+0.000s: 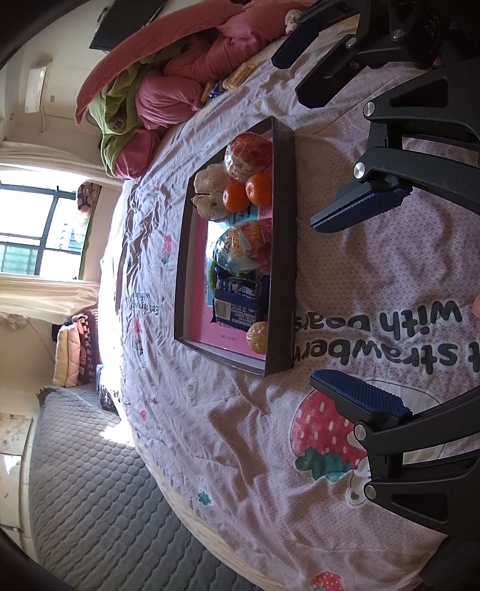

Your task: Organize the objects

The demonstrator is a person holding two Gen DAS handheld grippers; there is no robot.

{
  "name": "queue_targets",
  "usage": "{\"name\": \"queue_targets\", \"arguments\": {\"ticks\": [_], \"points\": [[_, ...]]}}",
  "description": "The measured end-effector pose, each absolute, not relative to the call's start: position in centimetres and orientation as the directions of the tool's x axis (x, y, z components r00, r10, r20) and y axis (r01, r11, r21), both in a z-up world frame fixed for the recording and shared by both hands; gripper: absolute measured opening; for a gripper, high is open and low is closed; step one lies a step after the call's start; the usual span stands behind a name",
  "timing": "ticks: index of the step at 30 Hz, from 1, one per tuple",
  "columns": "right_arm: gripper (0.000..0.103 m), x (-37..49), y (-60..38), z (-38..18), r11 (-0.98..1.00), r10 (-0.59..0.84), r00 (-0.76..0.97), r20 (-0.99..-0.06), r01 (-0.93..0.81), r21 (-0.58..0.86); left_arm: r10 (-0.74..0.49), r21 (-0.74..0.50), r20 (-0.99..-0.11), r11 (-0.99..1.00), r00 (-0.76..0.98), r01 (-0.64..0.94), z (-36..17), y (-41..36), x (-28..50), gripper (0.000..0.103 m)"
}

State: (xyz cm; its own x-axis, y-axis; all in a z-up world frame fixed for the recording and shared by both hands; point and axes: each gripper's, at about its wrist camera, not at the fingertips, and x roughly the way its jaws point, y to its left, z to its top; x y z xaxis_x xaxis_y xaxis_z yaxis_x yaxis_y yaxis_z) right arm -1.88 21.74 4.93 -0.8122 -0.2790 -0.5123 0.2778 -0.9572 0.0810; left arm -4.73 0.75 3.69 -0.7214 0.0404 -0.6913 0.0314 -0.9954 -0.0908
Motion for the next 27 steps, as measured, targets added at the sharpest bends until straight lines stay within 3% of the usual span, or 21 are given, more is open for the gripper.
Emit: {"name": "queue_targets", "arguments": {"ticks": [27], "points": [[0.094, -1.3, 21.5, 0.0, -0.974, -0.202, -0.782, -0.590, 0.221, 0.041, 0.011, -0.057, -0.706, -0.998, -0.708, 0.041, -0.8, 1.0, -4.7, 0.078]]}}
